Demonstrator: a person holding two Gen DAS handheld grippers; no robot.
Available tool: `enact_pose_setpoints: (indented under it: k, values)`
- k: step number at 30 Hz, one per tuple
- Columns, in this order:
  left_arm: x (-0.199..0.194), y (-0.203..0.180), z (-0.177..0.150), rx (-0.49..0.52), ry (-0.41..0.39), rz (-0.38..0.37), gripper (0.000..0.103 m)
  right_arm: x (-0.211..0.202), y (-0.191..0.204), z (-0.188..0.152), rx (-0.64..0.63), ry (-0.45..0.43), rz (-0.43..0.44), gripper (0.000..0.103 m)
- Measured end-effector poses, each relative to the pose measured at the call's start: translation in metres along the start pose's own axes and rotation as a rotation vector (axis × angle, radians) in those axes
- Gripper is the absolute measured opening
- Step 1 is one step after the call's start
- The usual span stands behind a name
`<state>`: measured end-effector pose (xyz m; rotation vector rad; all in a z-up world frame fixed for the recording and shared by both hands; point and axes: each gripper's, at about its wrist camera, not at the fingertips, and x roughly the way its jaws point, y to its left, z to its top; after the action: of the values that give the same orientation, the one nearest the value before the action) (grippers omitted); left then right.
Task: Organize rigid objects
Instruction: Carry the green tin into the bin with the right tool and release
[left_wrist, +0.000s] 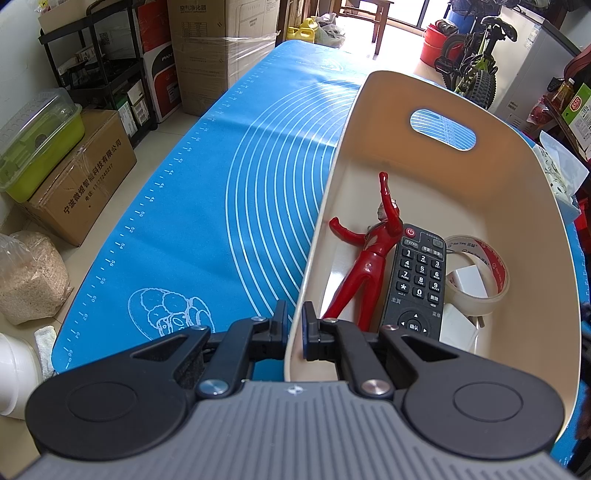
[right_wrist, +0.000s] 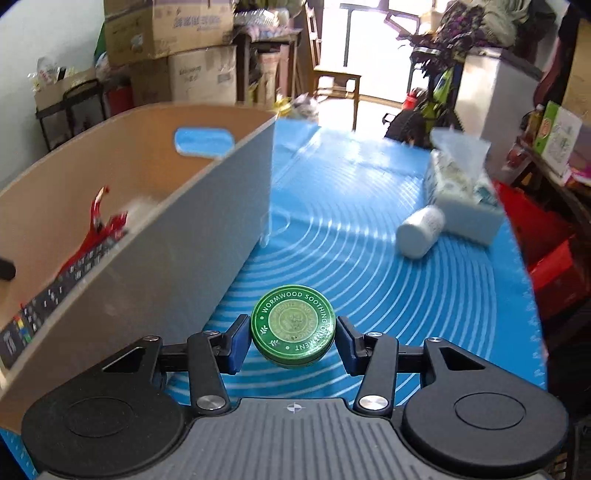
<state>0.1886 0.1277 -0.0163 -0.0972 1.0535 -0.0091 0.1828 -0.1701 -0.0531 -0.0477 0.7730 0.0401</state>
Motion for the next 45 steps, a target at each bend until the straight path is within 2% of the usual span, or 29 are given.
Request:
enact_pose_setpoints:
  k: [6, 11, 15, 19, 24, 29, 31, 36, 41, 45]
  values:
    - [0.0, 0.0, 0.0, -0.002, 0.001, -0.001, 0.009, -0.03, 0.006, 0.029, 0.006, -0.102, -0.042, 0.054]
    - [0.0, 0.0, 0.0, -0.002, 0.001, -0.001, 0.009, -0.053, 0.024, 0.052, -0.007, -0.174, -0.012, 0.054]
    - [0.0, 0.0, 0.0, -0.001, 0.001, -0.001, 0.009, -0.057, 0.043, 0.066, -0.018, -0.186, 0.029, 0.054]
    - [0.0, 0.0, 0.0, -0.002, 0.001, -0.001, 0.009, -0.048, 0.068, 0.077, -0.034, -0.159, 0.07, 0.054]
    - [0.0, -0.001, 0.0, 0.001, 0.002, 0.0, 0.009, -0.033, 0.106, 0.078, -0.105, -0.083, 0.15, 0.054]
    - [0.0, -0.001, 0.001, 0.0, 0.003, -0.002, 0.009, -0.016, 0.134, 0.069, -0.164, 0.022, 0.179, 0.054]
    - [0.0, -0.001, 0.001, -0.001, 0.003, -0.003, 0.009, -0.011, 0.142, 0.066, -0.189, 0.065, 0.161, 0.054]
    - [0.0, -0.001, 0.001, -0.001, 0.002, -0.003, 0.009, 0.001, 0.146, 0.061, -0.208, 0.156, 0.166, 0.054]
    - [0.0, -0.001, 0.001, -0.001, 0.002, -0.002, 0.009, 0.005, 0.147, 0.064, -0.22, 0.19, 0.165, 0.055]
    - [0.0, 0.0, 0.001, -0.001, 0.003, 0.0, 0.009, 0.004, 0.141, 0.065, -0.197, 0.186, 0.193, 0.062]
